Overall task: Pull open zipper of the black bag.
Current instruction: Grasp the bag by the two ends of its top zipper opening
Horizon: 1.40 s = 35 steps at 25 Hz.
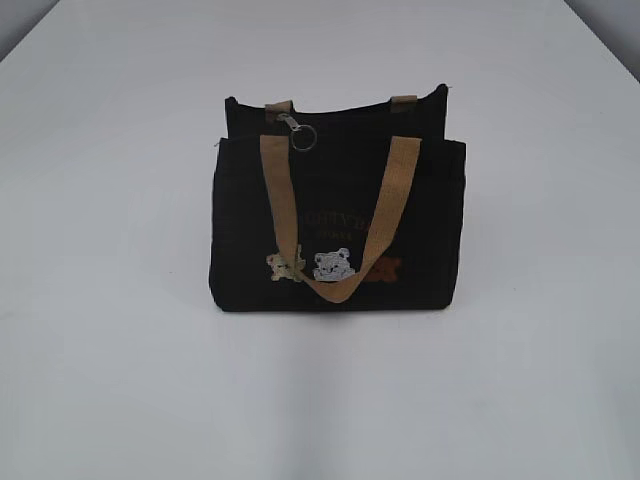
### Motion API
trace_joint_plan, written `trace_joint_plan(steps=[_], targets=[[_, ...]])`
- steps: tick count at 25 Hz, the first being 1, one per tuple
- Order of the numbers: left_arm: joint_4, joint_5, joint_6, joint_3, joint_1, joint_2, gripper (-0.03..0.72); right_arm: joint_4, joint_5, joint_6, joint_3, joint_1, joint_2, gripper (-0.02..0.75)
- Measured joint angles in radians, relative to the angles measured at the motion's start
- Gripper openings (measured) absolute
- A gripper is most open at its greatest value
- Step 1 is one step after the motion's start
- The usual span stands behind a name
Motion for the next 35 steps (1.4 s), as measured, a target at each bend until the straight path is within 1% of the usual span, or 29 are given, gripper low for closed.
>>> trace_joint_plan(steps=[17,19,21,22,23,24,26,28,30,32,35], targets=[[0.0,0.0,0.0,0.0,0.0,0.0,0.186,0.0,0.0,0.0,0.0,0.0,0.0,0.435],[-0.012,0.0,0.0,0.0,0.0,0.0,0.186,0.0,0.0,0.0,0.0,0.0,0.0,0.435],[-0.047,-0.004,0.008,-0.003,0.0,0.007,0.186,0.0,0.0,0.0,0.0,0.0,0.0,0.435],[-0.068,-0.017,0.035,-0.007,0.0,0.026,0.19,0.0,0.0,0.0,0.0,0.0,0.0,0.435],[-0.107,-0.046,0.084,-0.013,0.0,0.056,0.197,0.0,0.0,0.0,0.0,0.0,0.0,0.435],[-0.168,-0.101,0.178,-0.017,0.0,0.088,0.214,0.0,0.0,0.0,0.0,0.0,0.0,0.435],[-0.329,-0.236,0.419,-0.017,0.0,0.188,0.269,0.0,0.0,0.0,0.0,0.0,0.0,0.435],[-0.545,-0.383,0.712,-0.012,0.0,0.308,0.327,0.0,0.0,0.0,0.0,0.0,0.0,0.435],[-0.742,-0.467,0.974,-0.008,0.0,0.473,0.368,0.0,0.0,0.0,0.0,0.0,0.0,0.435],[-0.945,-0.505,1.276,-0.008,0.0,0.641,0.388,0.0,0.0,0.0,0.0,0.0,0.0,0.435],[-1.218,-0.513,1.685,-0.007,-0.003,0.922,0.396,0.0,0.0,0.0,0.0,0.0,0.0,0.435]])
